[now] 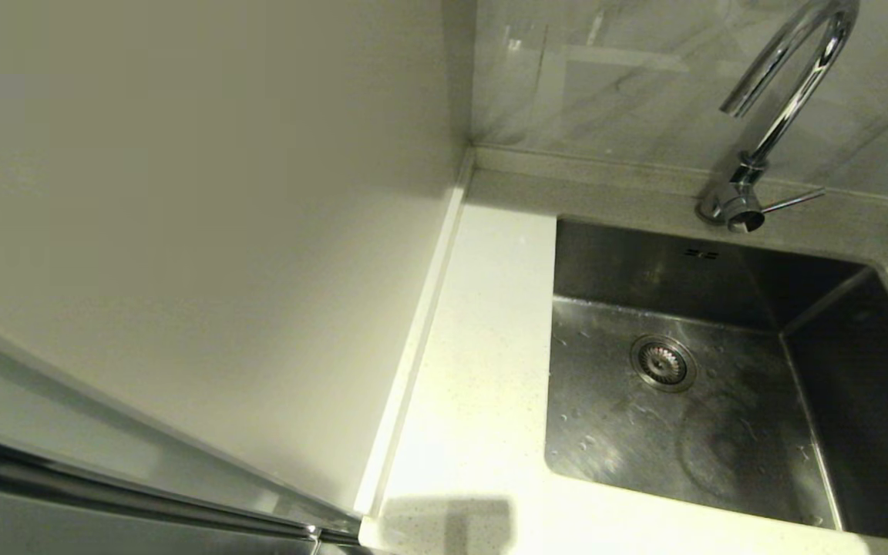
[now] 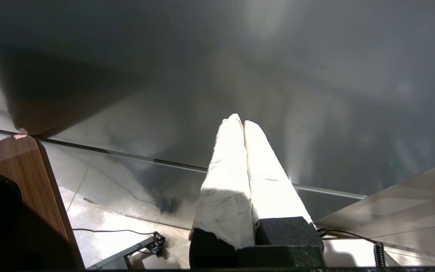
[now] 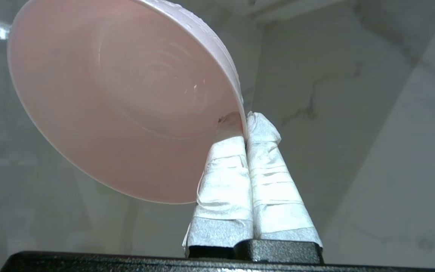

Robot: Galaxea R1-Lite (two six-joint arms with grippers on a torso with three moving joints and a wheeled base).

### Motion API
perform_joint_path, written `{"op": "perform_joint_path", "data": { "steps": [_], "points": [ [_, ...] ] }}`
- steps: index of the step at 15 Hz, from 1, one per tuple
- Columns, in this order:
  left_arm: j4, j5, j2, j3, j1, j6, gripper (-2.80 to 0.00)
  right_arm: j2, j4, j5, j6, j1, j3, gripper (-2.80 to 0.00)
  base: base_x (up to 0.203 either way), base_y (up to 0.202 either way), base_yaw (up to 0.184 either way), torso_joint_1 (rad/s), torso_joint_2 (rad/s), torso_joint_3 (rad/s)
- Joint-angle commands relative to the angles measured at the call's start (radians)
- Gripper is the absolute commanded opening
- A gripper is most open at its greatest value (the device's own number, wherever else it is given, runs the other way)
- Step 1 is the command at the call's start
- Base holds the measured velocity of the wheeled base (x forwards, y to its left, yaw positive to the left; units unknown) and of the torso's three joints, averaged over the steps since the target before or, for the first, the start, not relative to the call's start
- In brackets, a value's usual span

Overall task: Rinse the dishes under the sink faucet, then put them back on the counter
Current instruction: Put a bowl back to the table from the sink

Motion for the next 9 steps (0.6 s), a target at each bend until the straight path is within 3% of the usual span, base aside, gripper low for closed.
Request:
{"op": "perform_joint_path", "data": {
  "steps": [1,2,5,7,9],
  "points": [
    [0.0,0.0,0.0,0.003,0.0,0.0,-2.8,-0.001,0.017,0.001,-0.006,0.001,0.038,-2.8,0.0,0.0,0.0,0.0,0.0,0.0],
    [0.0,0.0,0.0,0.003,0.0,0.0,-2.8,-0.002,0.114,-0.001,-0.006,0.0,0.011,-2.8,0.0,0.0,0.0,0.0,0.0,0.0],
    [0.0,0.0,0.0,0.003,0.001,0.0,-2.8,-0.011,0.657,-0.015,0.038,-0.02,-0.03,-2.8,0.0,0.0,0.0,0.0,0.0,0.0],
    [0.0,0.0,0.0,0.003,0.001,0.0,-2.8,-0.018,1.089,-0.007,0.121,-0.041,-0.079,-2.8,0.0,0.0,0.0,0.0,0.0,0.0],
    [0.0,0.0,0.0,0.003,0.0,0.0,-2.8,-0.019,1.481,0.074,0.237,-0.093,-0.174,-2.8,0.0,0.0,0.0,0.0,0.0,0.0]
  ]
}}
